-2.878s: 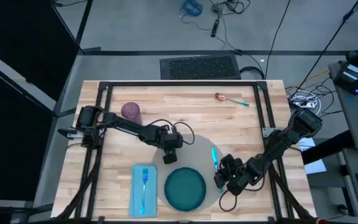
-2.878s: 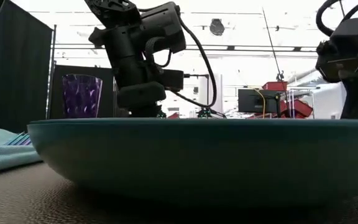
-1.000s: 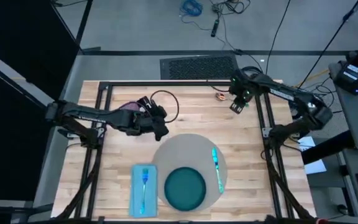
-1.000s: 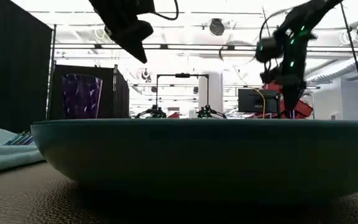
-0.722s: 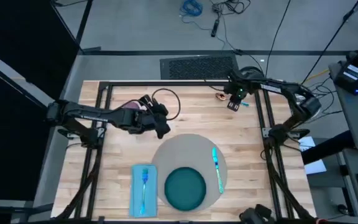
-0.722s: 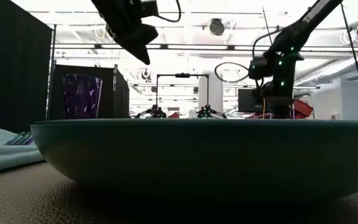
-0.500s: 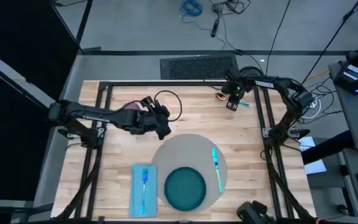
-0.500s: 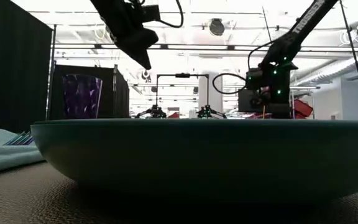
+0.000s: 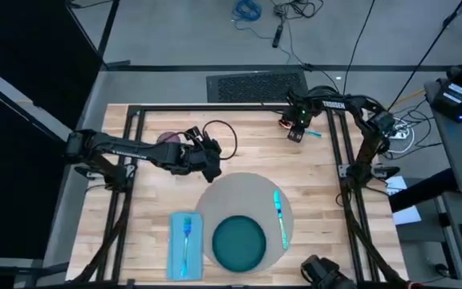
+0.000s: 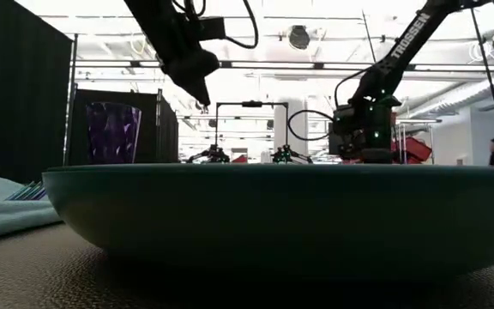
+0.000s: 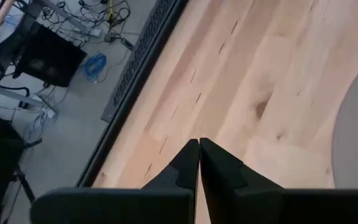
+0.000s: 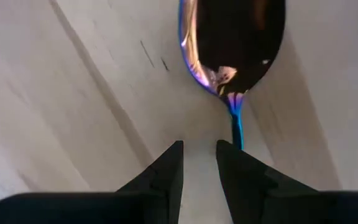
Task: Set table place
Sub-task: Move the iridescent spoon to the bottom right of the table
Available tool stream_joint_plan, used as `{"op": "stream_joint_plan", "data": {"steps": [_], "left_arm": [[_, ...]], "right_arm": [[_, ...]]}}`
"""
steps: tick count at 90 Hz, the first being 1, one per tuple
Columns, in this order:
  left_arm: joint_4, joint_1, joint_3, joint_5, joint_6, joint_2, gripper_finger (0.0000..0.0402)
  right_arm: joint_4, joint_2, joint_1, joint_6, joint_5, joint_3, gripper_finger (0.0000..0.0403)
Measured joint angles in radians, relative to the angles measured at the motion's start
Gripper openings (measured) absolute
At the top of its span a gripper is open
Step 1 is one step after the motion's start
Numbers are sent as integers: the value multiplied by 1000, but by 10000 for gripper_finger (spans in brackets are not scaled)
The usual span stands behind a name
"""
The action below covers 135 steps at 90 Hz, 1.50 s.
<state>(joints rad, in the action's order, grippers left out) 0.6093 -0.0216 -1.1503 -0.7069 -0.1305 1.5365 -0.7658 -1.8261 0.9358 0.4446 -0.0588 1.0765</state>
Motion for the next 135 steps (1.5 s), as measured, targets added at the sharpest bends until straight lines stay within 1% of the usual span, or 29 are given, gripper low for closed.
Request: {"op": "stream_joint_plan", "data": {"steps": [6,14,18,26,34,39,42,47,53,58,69,81,86,99,106,113,123,135], "left_arm": [[0,0,0,0,0,0,0],[1,0,0,0,0,0,0],[0,0,0,0,0,0,0],[0,0,0,8,4,0,0],[-1,0,0,21,5,0,0],[-1,0,0,23,5,0,0],[-1,0,0,23,5,0,0],[-2,0,0,23,5,0,0],[-1,0,0,23,6,0,0],[-1,0,0,23,6,0,0],[-1,-1,0,23,6,0,0],[-2,-1,0,26,6,0,0],[-2,-4,0,35,6,-1,0],[-3,-7,0,50,6,-1,0],[-3,-6,0,51,6,-1,0],[-3,-6,0,51,6,-1,0],[-3,-6,0,51,7,-1,0],[-2,-6,0,51,7,-1,0]], "right_arm": [[0,-7,0,-11,5,0,65],[0,-9,-2,-11,12,0,20],[0,-9,-4,-11,12,-1,9],[-4,-10,-9,-20,13,-1,4],[-21,-9,-13,-44,-16,1,2],[-61,-5,-22,-40,-50,14,5],[-116,0,-34,-38,-80,19,7],[-178,20,-56,-34,-90,33,11],[-173,71,-73,-21,-90,77,13],[-179,116,-80,-10,-84,88,13],[-121,145,-67,-24,-83,89,15],[-96,123,-28,-31,-60,89,41],[-88,112,-27,-30,-41,89,62],[-52,85,-26,-29,68,89,125],[-59,71,-25,-53,77,89,155],[-76,54,-28,-44,76,90,178],[-82,33,-25,-31,77,90,199],[-86,-4,-15,3,98,90,207]]}}
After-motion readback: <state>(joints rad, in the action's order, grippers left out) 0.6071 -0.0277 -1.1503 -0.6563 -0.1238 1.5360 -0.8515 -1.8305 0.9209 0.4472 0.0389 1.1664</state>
